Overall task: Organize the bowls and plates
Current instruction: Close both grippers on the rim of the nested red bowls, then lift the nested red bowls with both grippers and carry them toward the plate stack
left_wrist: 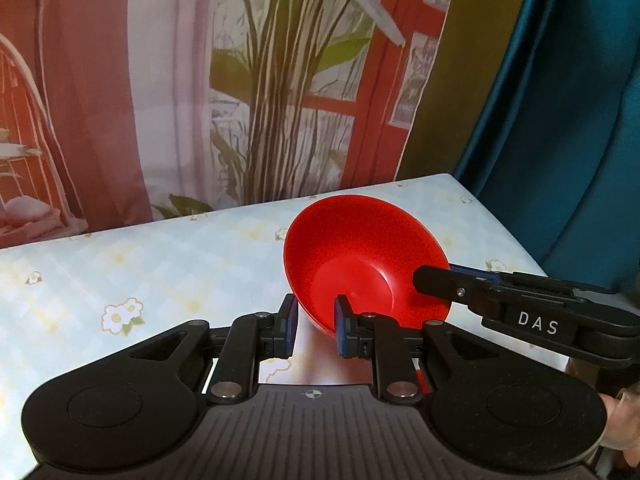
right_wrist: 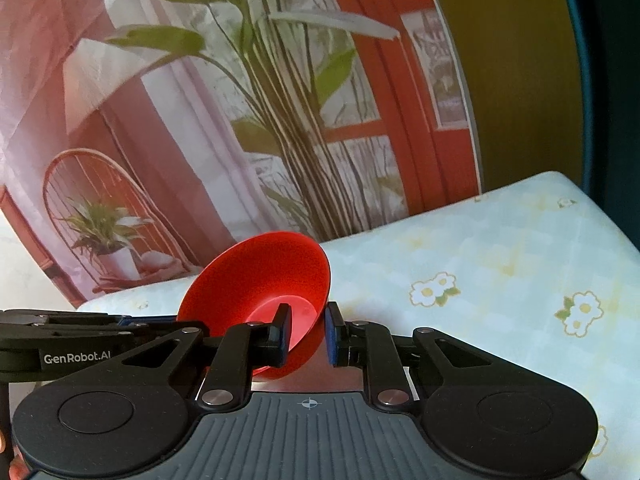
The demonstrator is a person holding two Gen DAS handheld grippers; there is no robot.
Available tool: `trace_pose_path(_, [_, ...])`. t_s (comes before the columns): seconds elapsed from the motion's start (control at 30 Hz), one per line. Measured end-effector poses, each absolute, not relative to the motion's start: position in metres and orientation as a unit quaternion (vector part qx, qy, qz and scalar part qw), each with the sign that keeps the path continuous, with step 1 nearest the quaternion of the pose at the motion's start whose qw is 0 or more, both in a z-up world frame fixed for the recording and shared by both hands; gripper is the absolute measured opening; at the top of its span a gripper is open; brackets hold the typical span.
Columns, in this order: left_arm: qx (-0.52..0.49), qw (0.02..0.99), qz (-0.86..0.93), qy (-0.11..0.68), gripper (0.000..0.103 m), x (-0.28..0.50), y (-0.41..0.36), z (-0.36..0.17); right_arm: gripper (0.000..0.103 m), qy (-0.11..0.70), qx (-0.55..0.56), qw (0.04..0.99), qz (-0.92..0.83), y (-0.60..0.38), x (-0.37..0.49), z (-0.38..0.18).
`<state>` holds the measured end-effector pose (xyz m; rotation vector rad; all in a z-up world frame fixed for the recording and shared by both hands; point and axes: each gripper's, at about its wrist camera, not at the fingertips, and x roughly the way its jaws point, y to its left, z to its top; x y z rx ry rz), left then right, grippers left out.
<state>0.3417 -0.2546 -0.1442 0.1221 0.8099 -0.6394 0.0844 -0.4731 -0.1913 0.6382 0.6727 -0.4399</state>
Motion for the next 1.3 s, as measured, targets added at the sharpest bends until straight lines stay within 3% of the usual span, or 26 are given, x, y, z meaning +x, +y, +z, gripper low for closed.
trace_pose_path(0.47, [0.062, 0.87, -0.31, 0.378, 0.021, 0.308, -0.239, -0.127, 0.017, 0.31, 0.304, 0.876, -0.211, -0.447, 0.061, -0.162])
trace_pose_path(1.3, [0.054, 0.851, -0.323, 0.409, 0.021, 0.27, -0.225, -0.133, 0.018, 0.332, 0.313, 0.862, -0.219, -0.409, 0.016, -0.161])
